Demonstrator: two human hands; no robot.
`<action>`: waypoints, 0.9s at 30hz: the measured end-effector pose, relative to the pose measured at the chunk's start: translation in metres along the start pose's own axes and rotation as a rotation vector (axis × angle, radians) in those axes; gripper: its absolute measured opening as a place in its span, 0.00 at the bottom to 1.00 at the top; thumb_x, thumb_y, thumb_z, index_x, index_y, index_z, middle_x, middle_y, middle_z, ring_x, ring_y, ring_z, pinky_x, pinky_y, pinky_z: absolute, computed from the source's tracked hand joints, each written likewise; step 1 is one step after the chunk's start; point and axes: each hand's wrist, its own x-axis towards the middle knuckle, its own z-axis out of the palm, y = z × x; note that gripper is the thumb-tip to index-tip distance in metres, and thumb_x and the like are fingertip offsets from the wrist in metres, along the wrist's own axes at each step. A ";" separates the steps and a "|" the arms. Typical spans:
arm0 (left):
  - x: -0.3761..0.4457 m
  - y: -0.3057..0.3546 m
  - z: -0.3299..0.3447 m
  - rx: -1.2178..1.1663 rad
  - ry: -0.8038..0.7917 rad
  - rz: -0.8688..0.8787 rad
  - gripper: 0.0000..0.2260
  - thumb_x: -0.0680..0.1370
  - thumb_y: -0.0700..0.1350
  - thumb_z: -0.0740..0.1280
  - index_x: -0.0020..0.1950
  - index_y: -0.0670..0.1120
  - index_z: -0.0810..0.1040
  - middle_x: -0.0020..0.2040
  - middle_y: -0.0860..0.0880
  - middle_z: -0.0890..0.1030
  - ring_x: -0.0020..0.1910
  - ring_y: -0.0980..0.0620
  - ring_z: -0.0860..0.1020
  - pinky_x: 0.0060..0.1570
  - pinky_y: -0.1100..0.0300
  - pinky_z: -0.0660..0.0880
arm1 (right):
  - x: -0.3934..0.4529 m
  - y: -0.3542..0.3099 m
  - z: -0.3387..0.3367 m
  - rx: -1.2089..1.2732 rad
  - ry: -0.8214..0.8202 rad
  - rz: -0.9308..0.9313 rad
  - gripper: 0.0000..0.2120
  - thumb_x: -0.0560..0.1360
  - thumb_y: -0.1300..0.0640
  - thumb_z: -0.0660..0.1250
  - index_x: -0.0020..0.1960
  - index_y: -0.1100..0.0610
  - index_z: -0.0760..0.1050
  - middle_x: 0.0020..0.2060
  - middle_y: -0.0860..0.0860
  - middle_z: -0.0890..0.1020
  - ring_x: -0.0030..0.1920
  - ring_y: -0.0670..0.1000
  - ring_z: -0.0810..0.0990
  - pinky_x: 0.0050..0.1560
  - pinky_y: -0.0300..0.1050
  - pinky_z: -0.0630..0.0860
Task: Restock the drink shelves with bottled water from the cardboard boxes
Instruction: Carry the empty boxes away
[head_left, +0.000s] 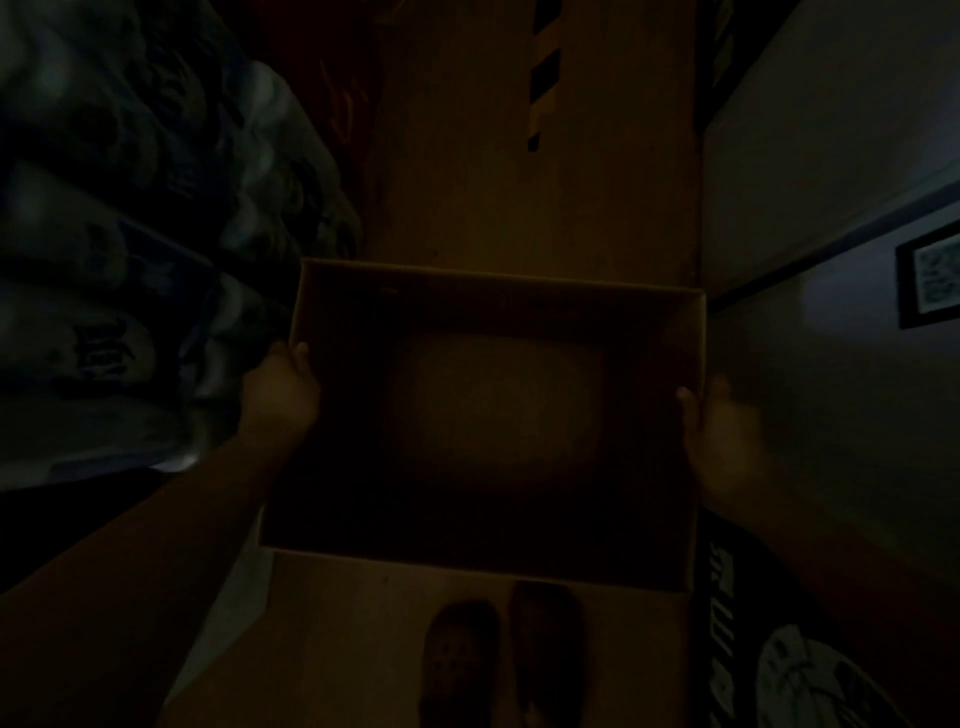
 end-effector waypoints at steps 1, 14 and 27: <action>-0.002 0.000 0.000 -0.005 0.006 0.000 0.18 0.83 0.44 0.52 0.58 0.30 0.71 0.57 0.26 0.74 0.56 0.27 0.73 0.55 0.46 0.69 | -0.001 0.000 -0.001 0.014 0.012 -0.006 0.18 0.82 0.56 0.54 0.64 0.68 0.67 0.52 0.68 0.77 0.50 0.66 0.77 0.41 0.47 0.67; 0.008 -0.011 -0.015 0.023 0.052 -0.129 0.19 0.84 0.42 0.51 0.61 0.27 0.70 0.60 0.25 0.72 0.60 0.28 0.71 0.57 0.44 0.67 | 0.019 -0.030 0.015 0.029 0.077 -0.155 0.14 0.82 0.57 0.58 0.59 0.67 0.71 0.51 0.69 0.78 0.50 0.67 0.78 0.43 0.45 0.67; -0.084 -0.053 0.021 0.286 -0.289 0.324 0.27 0.82 0.56 0.52 0.78 0.46 0.52 0.78 0.48 0.53 0.77 0.51 0.50 0.74 0.55 0.48 | 0.023 -0.039 0.027 0.334 0.000 0.155 0.24 0.83 0.48 0.52 0.69 0.63 0.68 0.67 0.65 0.72 0.66 0.66 0.70 0.66 0.55 0.67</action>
